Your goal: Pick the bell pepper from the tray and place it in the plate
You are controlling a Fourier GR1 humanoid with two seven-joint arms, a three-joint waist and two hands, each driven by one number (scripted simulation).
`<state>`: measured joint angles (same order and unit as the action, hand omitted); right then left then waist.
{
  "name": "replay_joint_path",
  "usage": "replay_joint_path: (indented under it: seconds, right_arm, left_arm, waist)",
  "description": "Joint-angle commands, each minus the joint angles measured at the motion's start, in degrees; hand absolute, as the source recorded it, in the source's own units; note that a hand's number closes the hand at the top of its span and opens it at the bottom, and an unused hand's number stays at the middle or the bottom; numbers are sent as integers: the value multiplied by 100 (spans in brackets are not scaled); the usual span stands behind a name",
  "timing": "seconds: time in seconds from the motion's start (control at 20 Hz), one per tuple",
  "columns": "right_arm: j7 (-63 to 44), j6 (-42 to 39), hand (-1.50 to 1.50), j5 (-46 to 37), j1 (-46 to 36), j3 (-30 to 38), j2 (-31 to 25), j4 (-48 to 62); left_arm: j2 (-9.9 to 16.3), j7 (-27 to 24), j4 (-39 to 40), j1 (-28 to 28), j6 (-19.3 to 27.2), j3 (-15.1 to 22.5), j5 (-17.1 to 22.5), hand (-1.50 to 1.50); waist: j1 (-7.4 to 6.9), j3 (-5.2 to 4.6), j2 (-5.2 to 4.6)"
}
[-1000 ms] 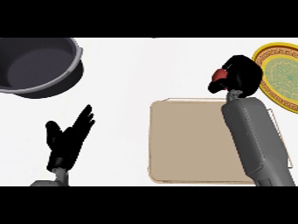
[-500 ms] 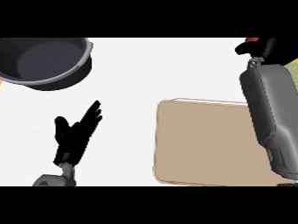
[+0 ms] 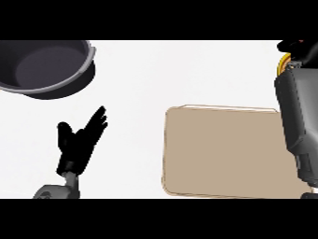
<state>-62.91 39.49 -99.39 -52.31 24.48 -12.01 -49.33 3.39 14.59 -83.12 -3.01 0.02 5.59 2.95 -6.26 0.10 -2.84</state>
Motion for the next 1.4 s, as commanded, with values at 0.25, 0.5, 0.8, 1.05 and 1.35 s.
replay_joint_path:
  seconds: [0.25,0.5,0.8,1.05,1.35]
  right_arm:
    - [-1273,1584,150,-1230,440,1008,-139,359]
    - [-862,2190,150,-1214,647,1661,-492,691]
    - [-560,2745,150,-1339,609,2210,-714,1301]
    - [-436,2529,150,-481,512,2828,-1080,1983]
    - [569,2286,-150,703,427,3093,-1377,3166]
  left_arm:
    - [72,-24,118,-49,5,-141,29,0]
    - [44,-38,-3,53,10,-155,82,0]
    - [18,-76,-33,215,-31,-109,97,0]
    - [110,-202,129,204,-8,-271,95,0]
    - [39,-295,174,235,-15,-239,102,0]
  waist:
    - [163,2,30]
    - [216,16,72]
    - [222,15,117]
    - [249,26,98]
    - [250,48,99]
